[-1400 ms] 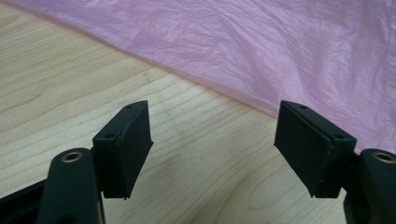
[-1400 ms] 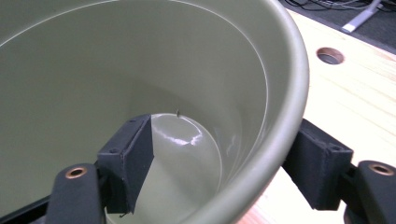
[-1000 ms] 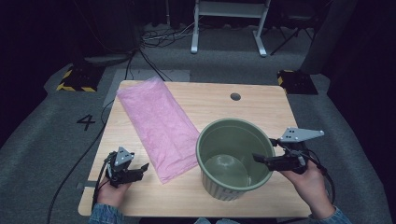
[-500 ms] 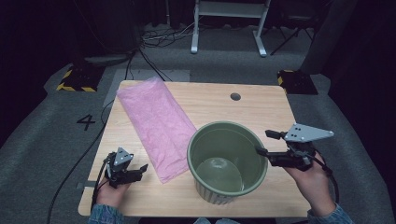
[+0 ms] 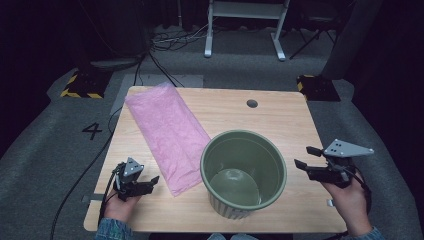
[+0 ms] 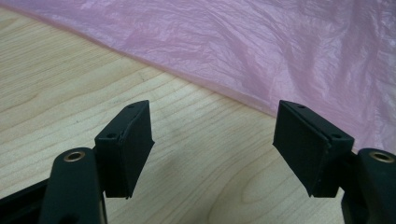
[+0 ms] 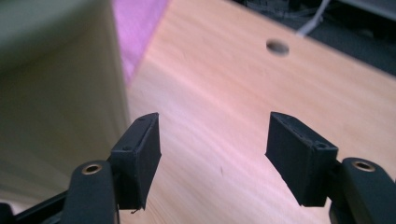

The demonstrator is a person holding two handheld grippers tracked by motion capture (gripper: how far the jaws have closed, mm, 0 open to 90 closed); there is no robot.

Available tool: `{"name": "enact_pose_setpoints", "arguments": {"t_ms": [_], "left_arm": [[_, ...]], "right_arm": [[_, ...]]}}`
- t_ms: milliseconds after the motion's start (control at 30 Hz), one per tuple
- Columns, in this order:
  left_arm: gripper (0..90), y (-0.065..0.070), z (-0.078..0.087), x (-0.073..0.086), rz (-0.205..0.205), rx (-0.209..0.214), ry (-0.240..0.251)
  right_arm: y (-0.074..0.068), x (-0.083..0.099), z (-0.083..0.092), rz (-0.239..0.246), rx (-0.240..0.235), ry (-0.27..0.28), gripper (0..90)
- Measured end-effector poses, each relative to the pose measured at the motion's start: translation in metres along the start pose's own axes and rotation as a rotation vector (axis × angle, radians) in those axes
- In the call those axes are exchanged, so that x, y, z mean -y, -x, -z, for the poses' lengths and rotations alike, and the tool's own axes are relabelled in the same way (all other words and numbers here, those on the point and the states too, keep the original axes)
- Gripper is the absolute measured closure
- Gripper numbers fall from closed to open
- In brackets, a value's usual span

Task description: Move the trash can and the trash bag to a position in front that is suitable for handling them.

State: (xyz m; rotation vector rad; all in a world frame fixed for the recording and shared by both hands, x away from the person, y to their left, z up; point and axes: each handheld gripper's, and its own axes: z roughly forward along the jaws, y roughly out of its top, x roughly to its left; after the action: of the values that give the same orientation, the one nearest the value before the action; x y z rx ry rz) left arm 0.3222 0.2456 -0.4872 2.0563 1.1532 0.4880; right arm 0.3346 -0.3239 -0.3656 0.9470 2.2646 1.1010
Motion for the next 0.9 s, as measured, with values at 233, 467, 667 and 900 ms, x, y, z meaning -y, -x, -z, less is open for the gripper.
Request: {"name": "enact_pose_setpoints", "arguments": {"t_ms": [233,467,667,900], "left_arm": [[28.2,-0.001,0.003,0.001,0.017,-0.007,-0.003],[28.3,0.001,0.002,-0.008,0.008,-0.086,-0.038],[30.0,0.003,-0.002,-0.013,0.003,-0.126,-0.058],[29.6,-0.008,-0.006,-0.022,0.081,-0.145,-0.084]], "right_arm": [[0.009,0.051,-0.034,-0.040,0.005,-0.096,35.9],[0.012,0.091,-0.063,-0.064,0.031,-0.175,36.9],[0.015,0.104,-0.075,-0.086,0.030,-0.195,39.1],[0.020,0.113,-0.083,-0.117,0.006,-0.100,28.4]]}}
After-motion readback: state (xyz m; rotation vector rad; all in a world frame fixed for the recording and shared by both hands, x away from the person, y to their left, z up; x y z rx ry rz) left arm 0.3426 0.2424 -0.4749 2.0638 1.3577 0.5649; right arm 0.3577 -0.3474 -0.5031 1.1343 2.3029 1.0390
